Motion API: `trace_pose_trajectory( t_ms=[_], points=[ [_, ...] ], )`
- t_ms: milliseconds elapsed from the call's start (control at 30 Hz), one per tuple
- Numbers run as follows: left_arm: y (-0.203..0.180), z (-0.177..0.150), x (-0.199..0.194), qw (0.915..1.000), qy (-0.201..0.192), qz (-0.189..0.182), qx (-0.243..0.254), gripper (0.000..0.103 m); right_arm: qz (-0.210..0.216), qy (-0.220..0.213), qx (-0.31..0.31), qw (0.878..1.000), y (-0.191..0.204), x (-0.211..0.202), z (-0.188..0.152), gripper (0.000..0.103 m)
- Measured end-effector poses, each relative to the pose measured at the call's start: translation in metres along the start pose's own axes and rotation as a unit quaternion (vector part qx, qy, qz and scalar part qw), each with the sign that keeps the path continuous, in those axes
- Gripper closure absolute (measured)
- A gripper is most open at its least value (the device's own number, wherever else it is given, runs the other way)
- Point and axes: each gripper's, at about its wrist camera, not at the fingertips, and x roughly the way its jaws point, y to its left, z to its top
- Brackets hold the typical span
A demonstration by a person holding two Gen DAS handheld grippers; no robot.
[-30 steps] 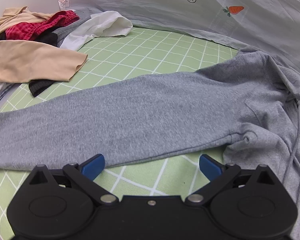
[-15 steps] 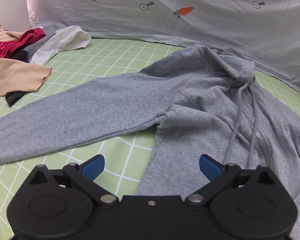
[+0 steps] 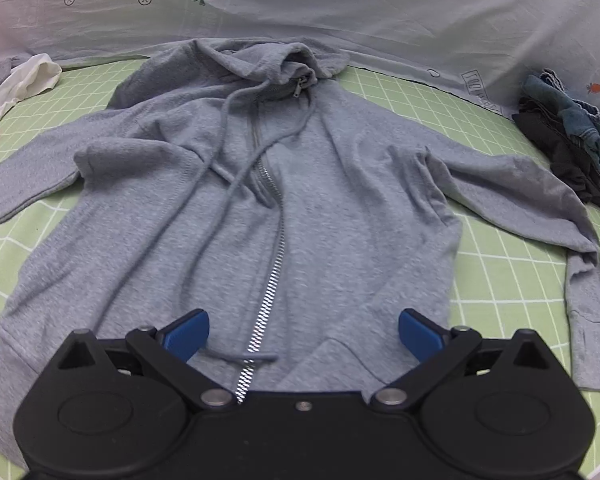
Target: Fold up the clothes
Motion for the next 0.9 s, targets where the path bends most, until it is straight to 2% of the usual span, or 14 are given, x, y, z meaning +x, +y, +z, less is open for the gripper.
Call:
trace_pose_trajectory(
  t_ms=[67,133,200,233,300,333,400,467,533,567,600,700,900],
  points=[
    [-0.022,-0.007,0.006,0.9999,0.015,-0.005,0.004,0.020,-0.003,0.006,-0.005,1.000,-0.016,0.001,-0.005,0.002],
    [-0.037,-0.013,0.010,0.9997,0.025,-0.009,0.002,0.020,-0.005,0.012,-0.010,1.000,-0.031,0.001,-0.009,0.011],
    [-0.045,-0.016,0.012,0.9997,0.022,0.005,-0.004,0.020,0.035,0.011,0.004,0.999,-0.044,-0.001,-0.013,0.026],
    [-0.049,-0.017,0.012,0.9997,0.020,0.012,-0.007,0.020,0.040,0.010,0.006,0.999,-0.049,-0.002,-0.014,0.029],
    [-0.050,-0.018,0.012,0.9995,0.018,0.016,-0.020,0.021,0.049,0.007,0.010,0.999,-0.058,-0.005,-0.017,0.044],
    [-0.049,-0.019,0.011,0.9993,0.015,0.014,-0.030,0.026,0.053,0.006,0.012,0.998,-0.063,-0.006,-0.018,0.046],
    [-0.048,-0.021,0.008,0.9986,0.010,0.005,-0.051,0.044,0.062,0.004,0.016,0.998,-0.072,-0.009,-0.021,0.057],
    [-0.049,-0.026,0.004,0.9975,0.002,-0.004,-0.071,0.078,0.071,0.002,0.020,0.997,-0.081,-0.012,-0.024,0.065],
    [-0.051,-0.030,0.001,0.9958,-0.005,-0.007,-0.091,0.095,0.080,-0.001,0.024,0.996,-0.091,-0.014,-0.026,0.075],
    [-0.051,-0.032,-0.001,0.9948,-0.008,-0.005,-0.101,0.097,0.085,-0.002,0.026,0.996,-0.095,-0.016,-0.027,0.084],
    [-0.051,-0.034,-0.002,0.9936,-0.008,-0.003,-0.113,0.098,0.089,-0.003,0.028,0.996,-0.100,-0.017,-0.029,0.088],
    [-0.051,-0.041,-0.009,0.9903,-0.004,0.005,-0.139,0.098,0.098,-0.004,0.039,0.994,-0.117,-0.020,-0.033,0.091],
    [-0.055,-0.060,-0.028,0.9873,0.010,0.019,-0.157,0.099,0.076,0.024,0.061,0.995,-0.153,-0.011,-0.046,0.093]
  ],
)
